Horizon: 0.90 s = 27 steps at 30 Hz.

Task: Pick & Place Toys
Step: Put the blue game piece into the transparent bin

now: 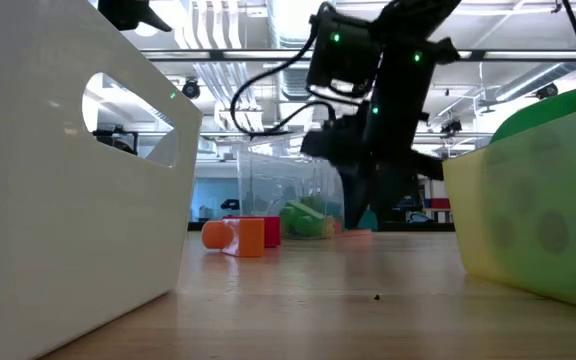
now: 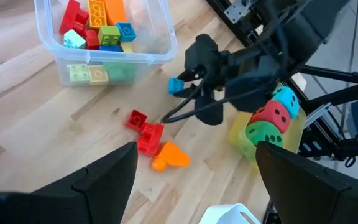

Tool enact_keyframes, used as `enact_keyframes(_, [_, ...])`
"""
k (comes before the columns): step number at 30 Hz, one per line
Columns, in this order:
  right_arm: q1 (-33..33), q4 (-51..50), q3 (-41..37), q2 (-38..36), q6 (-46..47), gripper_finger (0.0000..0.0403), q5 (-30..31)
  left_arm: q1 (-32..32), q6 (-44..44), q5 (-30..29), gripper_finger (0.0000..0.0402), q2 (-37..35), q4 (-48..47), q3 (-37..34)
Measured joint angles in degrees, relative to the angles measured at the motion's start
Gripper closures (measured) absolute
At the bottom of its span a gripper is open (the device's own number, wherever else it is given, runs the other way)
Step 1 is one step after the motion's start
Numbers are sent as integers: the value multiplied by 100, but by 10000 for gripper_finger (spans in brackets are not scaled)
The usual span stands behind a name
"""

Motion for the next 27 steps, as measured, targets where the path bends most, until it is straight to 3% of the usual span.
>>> enact_keyframes(7, [119, -36, -15, -444, -631, 267, -573, 4, -231, -18, 73, 0, 0, 0])
enact_keyframes(27, [103, -14, -166, -2054, -2901, 267, -1134, 4, -1692, -51, 73, 2, -37, 0])
